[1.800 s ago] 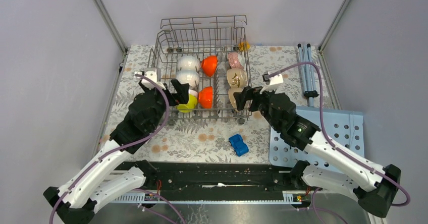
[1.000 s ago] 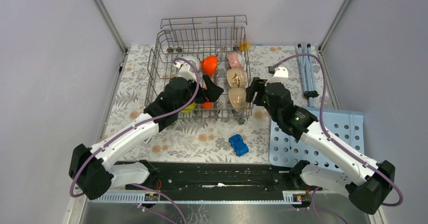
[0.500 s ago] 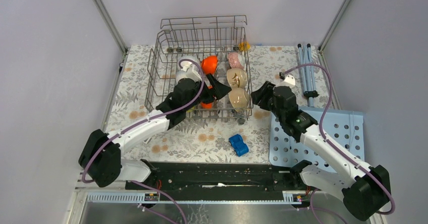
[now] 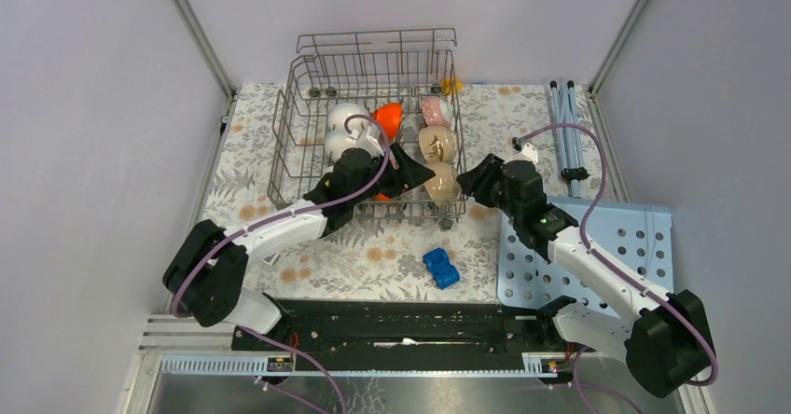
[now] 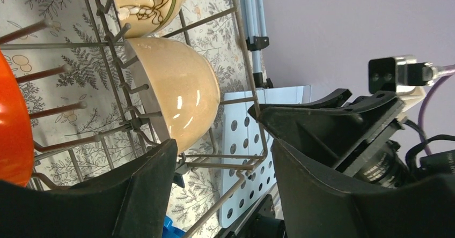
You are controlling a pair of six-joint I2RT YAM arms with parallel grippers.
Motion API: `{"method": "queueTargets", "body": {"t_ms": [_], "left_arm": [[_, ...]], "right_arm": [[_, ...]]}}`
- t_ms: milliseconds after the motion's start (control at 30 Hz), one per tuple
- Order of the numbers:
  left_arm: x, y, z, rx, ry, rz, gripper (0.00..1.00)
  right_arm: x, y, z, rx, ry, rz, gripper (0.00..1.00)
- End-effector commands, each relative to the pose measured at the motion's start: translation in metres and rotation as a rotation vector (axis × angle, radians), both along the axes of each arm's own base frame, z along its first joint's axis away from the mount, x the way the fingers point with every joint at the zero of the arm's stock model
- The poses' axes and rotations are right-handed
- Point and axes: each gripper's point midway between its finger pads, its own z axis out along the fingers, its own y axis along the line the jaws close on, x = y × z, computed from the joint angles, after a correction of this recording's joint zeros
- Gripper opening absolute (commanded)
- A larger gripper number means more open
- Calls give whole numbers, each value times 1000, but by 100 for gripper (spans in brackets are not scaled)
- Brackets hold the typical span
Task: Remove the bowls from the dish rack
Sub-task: Pick up the bowl from the dish rack.
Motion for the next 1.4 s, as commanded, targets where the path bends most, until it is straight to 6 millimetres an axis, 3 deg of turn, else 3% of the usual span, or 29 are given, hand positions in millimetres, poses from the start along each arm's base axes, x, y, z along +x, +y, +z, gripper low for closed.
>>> {"method": "queueTargets", "body": {"t_ms": [0, 233, 533, 833, 1367], "left_arm": [[0, -11, 9, -54, -31, -41, 68], [3, -17, -11, -36, 23, -42, 66], [5, -23, -17, -28, 30, -66, 61], [1, -33, -17, -92, 20, -119, 51], [7, -39, -26, -101, 28, -116, 45]], "right_arm": [[7, 10, 16, 63, -45, 27, 49], [7, 12, 10, 61, -30, 31, 47], [6, 13, 5, 66, -22, 36, 45], [2, 13, 2, 70, -19, 48, 45], [2, 5, -5, 62, -13, 32, 45]]}}
